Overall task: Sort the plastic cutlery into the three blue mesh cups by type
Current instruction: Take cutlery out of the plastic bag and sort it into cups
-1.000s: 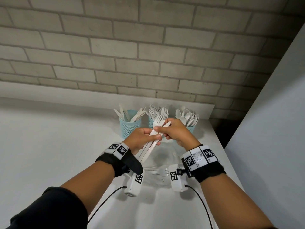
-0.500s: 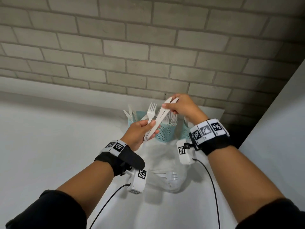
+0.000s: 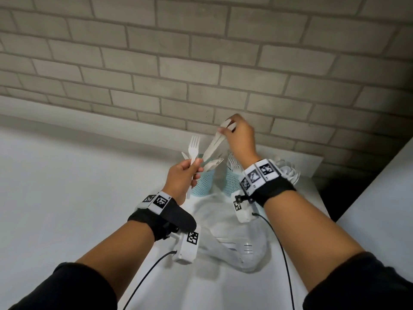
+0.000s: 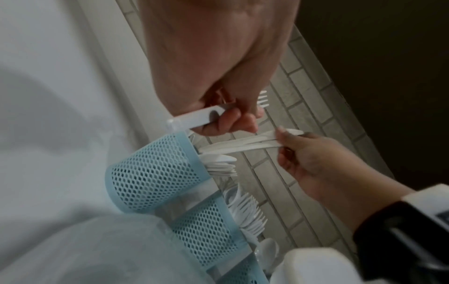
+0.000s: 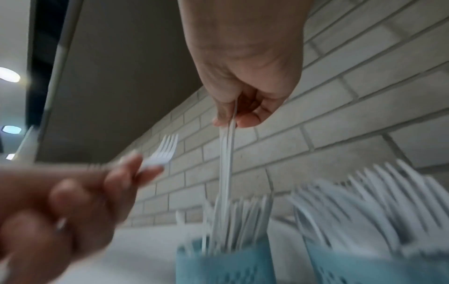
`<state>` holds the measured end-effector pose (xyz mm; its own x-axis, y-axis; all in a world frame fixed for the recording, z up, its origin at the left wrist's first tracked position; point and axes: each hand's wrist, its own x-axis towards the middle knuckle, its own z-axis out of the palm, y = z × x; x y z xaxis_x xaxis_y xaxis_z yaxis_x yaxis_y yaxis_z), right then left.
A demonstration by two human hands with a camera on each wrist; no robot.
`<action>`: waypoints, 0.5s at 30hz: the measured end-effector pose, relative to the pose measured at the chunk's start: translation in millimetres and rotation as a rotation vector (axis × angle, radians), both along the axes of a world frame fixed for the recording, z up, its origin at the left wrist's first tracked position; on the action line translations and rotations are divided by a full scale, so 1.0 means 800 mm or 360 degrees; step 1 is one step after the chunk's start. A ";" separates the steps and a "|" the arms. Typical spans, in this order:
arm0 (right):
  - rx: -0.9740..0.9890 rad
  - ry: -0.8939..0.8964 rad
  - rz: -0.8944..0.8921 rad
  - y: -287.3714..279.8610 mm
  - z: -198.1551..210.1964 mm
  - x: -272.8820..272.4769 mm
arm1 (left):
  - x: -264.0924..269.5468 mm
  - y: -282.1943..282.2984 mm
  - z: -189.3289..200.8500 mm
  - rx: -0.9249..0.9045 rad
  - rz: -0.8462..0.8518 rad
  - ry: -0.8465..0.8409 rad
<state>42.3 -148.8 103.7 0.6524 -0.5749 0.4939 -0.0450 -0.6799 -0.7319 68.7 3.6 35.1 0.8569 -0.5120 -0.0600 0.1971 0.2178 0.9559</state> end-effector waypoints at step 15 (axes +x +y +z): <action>-0.0088 0.0432 0.0183 0.022 -0.051 0.010 | -0.006 0.009 -0.003 0.0109 -0.0173 -0.0076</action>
<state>50.1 -131.1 62.5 0.8240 -0.4667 0.3213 -0.1544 -0.7305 -0.6652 64.3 10.7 32.9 0.7992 -0.5983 -0.0582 0.1696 0.1316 0.9767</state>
